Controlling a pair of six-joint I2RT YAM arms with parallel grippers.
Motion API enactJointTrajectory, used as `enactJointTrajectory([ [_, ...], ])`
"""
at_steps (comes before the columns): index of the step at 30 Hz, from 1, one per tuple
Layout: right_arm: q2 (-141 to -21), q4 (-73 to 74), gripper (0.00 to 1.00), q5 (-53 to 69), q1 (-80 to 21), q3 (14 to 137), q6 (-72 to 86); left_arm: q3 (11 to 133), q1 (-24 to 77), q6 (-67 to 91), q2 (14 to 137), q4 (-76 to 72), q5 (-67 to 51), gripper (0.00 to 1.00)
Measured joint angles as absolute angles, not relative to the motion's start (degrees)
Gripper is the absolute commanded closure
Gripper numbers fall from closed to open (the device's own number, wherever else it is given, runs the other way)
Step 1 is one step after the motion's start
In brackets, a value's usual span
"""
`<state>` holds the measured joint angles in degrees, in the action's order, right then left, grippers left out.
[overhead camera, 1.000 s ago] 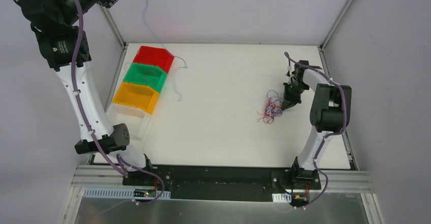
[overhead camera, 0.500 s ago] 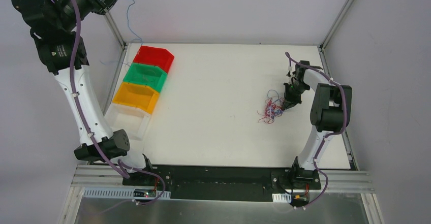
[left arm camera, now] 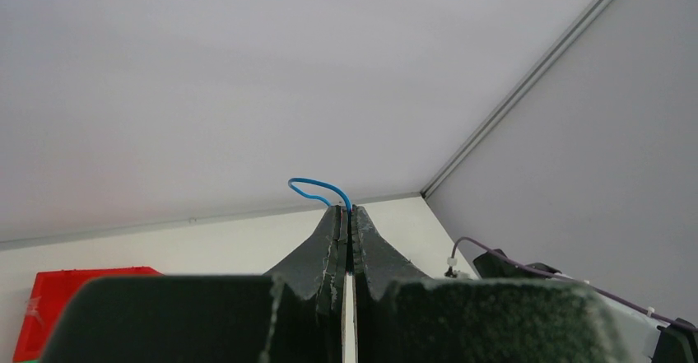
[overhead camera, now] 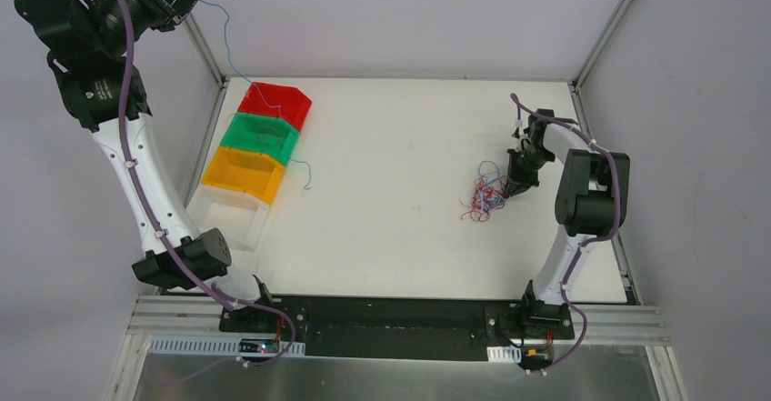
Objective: Untangle the cables
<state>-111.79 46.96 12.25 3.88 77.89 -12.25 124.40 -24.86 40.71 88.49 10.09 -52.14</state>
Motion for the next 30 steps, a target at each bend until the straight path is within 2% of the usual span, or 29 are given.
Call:
enactJointTrajectory([
  [6,-111.8,47.0,1.00,12.4,3.9,77.9,-12.3,123.6,-27.0,40.7,87.5,10.6,-52.4,1.00],
  [18,-111.9,47.3,1.00,12.7,3.9,78.2,-12.3,118.3,-39.7,37.2,81.8,14.9,-52.0,1.00],
  [26,-112.0,47.3,1.00,12.7,3.9,78.2,-12.3,111.7,-42.9,32.5,81.6,16.8,-52.9,1.00],
  [30,-112.0,47.3,1.00,12.8,3.9,78.1,-12.3,103.5,-43.1,29.8,80.2,16.7,-56.3,1.00],
])
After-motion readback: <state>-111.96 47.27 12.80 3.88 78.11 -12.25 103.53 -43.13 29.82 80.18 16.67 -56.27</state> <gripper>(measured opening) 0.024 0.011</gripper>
